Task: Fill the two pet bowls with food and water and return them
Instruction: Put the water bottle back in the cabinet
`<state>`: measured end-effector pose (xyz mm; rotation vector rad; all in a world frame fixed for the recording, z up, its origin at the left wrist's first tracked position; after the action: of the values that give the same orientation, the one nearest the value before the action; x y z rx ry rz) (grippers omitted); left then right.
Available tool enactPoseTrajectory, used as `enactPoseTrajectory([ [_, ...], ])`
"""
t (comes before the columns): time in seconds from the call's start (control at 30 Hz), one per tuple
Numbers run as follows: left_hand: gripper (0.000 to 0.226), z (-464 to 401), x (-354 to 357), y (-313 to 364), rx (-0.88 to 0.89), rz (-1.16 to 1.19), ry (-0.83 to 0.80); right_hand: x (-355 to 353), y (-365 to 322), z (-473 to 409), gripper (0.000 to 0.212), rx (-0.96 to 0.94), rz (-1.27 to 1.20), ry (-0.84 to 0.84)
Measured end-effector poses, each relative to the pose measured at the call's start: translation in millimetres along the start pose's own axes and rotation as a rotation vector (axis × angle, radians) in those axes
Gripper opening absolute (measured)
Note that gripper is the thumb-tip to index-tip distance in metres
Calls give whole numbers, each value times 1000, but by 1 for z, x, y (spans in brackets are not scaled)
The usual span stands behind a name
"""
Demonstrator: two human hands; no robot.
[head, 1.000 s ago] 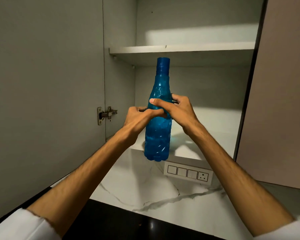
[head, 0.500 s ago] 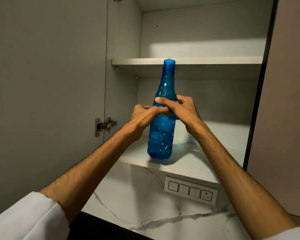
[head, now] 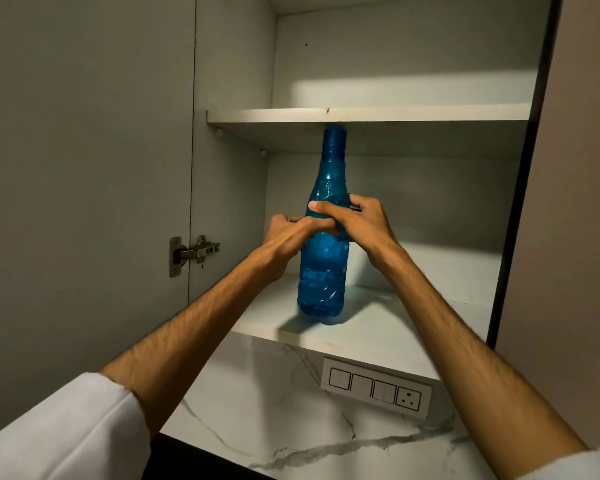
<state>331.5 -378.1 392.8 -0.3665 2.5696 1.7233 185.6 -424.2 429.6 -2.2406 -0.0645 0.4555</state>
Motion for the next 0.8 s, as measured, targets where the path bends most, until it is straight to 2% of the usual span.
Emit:
enactPoseTrajectory([
  [0.07, 57, -8, 3, -2, -11, -1, -5, -3, 6, -8, 43, 6, 10, 9],
  [0.23, 35, -29, 8, -8, -12, -14, -21, -9, 22, -28, 44, 28, 24, 18],
  [0.8, 35, -65, 18, -38, -32, -40, -35, -13, 59, -46, 48, 78, 61, 38],
])
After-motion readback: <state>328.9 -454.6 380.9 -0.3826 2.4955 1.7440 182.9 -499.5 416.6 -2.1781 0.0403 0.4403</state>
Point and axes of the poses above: each hand's wrist, its own z-axis away from the middle knuckle, its own x-axis out of the palm, y = z × x, the point moved 8 cm from there along -z, towards the middle knuckle, and after that the axes turned 9 degrees about -y, right-handed, at the moved point
